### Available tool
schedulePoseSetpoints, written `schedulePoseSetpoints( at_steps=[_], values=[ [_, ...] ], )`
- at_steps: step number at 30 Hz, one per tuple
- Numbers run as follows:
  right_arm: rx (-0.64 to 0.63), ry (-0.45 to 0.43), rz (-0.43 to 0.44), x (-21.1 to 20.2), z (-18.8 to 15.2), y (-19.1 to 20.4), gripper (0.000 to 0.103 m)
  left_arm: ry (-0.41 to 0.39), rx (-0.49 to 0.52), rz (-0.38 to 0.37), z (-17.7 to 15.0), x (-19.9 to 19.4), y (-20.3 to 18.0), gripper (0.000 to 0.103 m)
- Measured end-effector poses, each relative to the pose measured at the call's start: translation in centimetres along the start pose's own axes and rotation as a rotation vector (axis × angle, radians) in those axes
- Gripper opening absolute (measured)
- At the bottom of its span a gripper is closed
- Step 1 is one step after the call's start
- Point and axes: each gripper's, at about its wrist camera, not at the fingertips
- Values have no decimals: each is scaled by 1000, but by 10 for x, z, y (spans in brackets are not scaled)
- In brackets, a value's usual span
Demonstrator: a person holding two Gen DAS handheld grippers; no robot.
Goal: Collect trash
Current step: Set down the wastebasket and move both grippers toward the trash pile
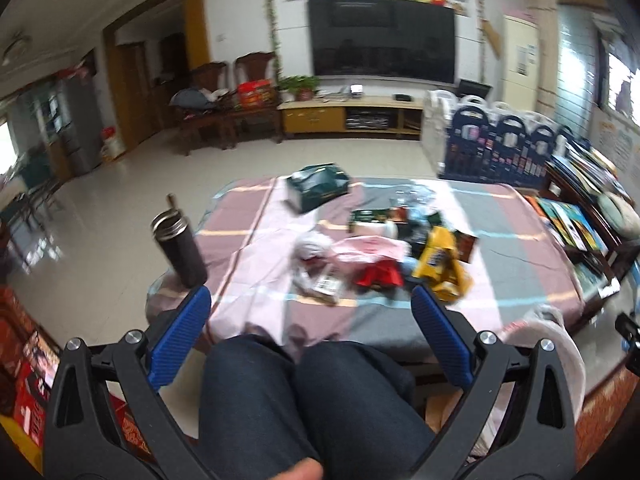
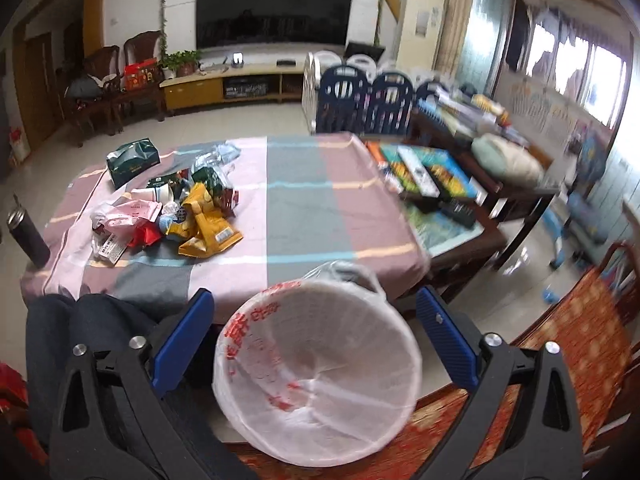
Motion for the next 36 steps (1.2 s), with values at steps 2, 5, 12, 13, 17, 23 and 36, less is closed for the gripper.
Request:
schedulePoseSetpoints(
  at_steps=[2, 5, 12, 13, 17, 23, 36],
  values=[
    [15, 52, 12, 20, 3, 6, 79, 36, -52, -7, -1, 20, 21, 96],
    [-11, 122, 82, 47, 0, 30, 70, 101, -127, 13, -4, 53, 45, 76],
    [-68, 115, 106, 69, 23, 75, 70, 259, -250, 20, -1, 157, 65, 80],
    [-67, 112, 102, 73, 28, 79, 70, 281, -252, -3, 4, 174, 61, 80],
    [-42, 139, 88, 96, 45, 86, 71, 302, -190, -106, 32, 228, 25, 81],
    [-38, 199, 72, 125, 46, 94, 74, 352, 36, -224, 47, 298, -54, 88],
    [-81, 192, 105, 221, 65, 130, 74, 324, 28, -284, 19, 293, -47, 10]
  ],
)
Point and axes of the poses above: each gripper's, at about its wrist camera, not at the fingertips, and x roughly the way its jaws point, y to its left, z to its top, and after that the axes turned 1 degree about z, right-handed
